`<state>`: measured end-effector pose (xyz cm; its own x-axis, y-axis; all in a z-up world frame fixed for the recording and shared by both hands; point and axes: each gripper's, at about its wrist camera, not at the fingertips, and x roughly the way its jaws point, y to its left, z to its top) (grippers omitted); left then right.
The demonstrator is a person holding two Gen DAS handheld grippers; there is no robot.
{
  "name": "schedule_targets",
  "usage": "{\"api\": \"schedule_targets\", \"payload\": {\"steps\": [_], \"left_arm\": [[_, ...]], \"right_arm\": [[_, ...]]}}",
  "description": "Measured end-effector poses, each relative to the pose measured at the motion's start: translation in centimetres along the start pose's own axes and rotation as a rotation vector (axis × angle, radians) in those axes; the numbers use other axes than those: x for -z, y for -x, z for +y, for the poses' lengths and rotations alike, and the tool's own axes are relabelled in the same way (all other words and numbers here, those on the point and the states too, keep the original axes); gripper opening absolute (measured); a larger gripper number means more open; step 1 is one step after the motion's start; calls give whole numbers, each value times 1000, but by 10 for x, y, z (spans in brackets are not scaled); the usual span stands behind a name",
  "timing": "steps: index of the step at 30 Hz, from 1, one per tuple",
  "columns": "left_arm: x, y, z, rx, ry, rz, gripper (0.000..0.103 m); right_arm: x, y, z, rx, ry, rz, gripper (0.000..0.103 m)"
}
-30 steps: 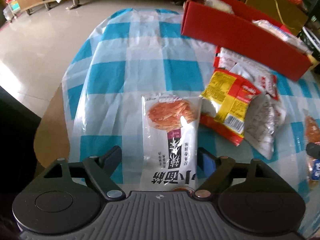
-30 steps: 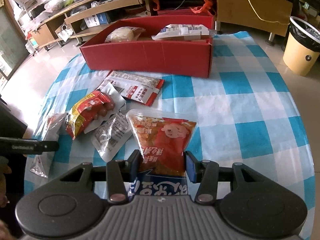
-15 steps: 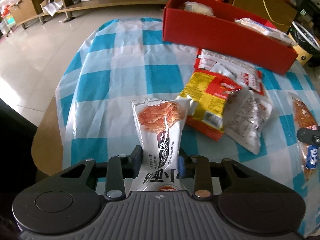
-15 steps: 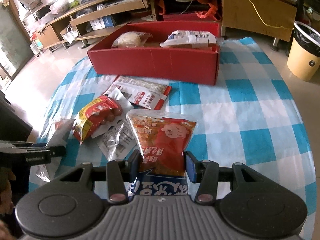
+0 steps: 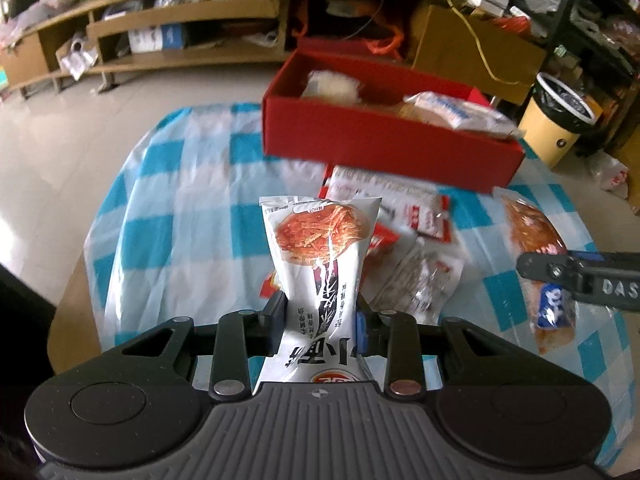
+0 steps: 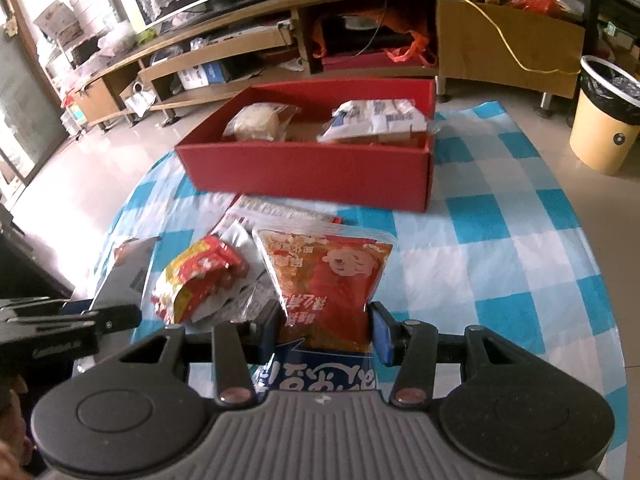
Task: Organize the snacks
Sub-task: 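Lift both packets and carry them toward the red box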
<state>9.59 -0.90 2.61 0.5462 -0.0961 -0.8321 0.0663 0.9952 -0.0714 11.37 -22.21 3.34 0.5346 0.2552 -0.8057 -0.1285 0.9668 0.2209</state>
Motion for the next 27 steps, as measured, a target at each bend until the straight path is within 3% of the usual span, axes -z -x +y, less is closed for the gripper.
{"api": "schedule_targets", "payload": {"steps": [21,27], "left_arm": [[-59,-13,-24,20,-36,-112,41],[-68,-16,-28,25,-40,-125,41]], "right_arm": [[-46,5,-15,24,-68,-133,44],[-49,0,-15,29,-69,-135,44]]}}
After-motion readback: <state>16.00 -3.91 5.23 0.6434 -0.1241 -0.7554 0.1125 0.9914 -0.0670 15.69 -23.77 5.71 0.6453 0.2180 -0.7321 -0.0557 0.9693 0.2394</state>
